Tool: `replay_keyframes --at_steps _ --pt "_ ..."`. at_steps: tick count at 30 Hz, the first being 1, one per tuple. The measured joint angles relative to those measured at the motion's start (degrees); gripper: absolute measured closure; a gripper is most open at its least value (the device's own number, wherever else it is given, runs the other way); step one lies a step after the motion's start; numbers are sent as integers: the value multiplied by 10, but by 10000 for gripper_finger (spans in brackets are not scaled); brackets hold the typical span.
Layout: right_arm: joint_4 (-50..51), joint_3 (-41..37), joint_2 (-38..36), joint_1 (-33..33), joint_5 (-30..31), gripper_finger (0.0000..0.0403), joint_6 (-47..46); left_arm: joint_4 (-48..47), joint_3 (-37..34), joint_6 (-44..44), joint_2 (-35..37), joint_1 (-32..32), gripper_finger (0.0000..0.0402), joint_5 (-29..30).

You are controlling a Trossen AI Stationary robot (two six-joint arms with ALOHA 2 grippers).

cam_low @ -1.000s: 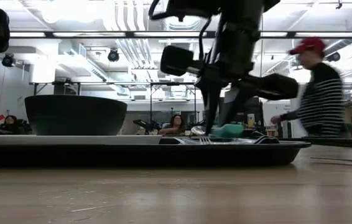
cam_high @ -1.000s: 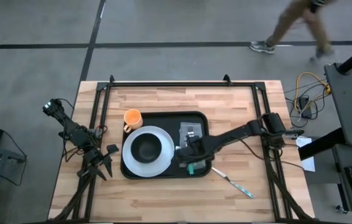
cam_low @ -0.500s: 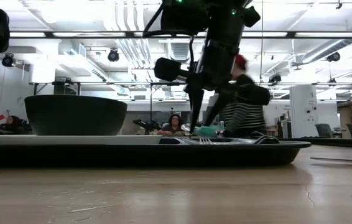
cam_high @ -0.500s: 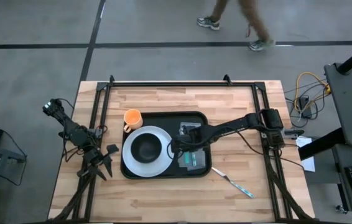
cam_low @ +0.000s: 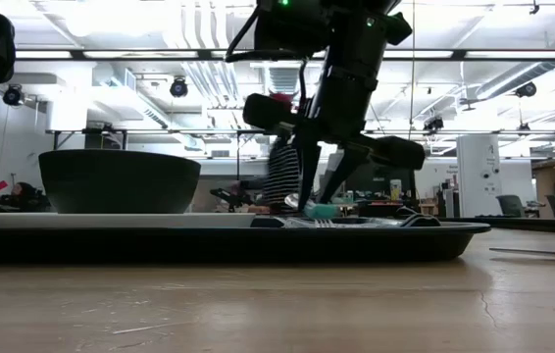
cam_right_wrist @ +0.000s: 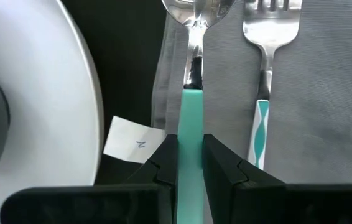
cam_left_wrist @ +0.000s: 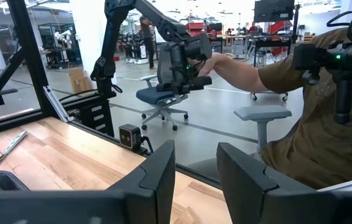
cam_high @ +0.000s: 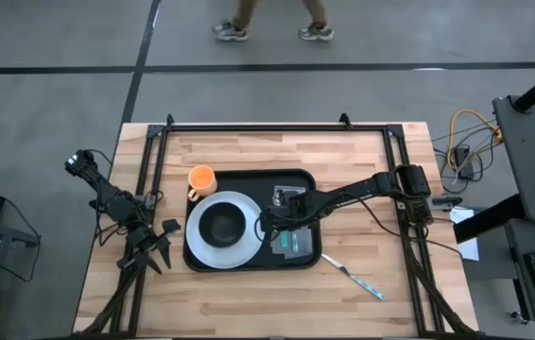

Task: Set up tray
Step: Put the green spoon on the gray napkin to the left of the white and blue fork

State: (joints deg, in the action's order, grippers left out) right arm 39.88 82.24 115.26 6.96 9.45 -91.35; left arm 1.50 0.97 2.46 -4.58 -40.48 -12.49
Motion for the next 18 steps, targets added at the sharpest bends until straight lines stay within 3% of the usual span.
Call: replay_keyframes --at_steps 18 --pt "-64 -46 0 0 -3 368 -15 0 0 0 0 0 301 0"
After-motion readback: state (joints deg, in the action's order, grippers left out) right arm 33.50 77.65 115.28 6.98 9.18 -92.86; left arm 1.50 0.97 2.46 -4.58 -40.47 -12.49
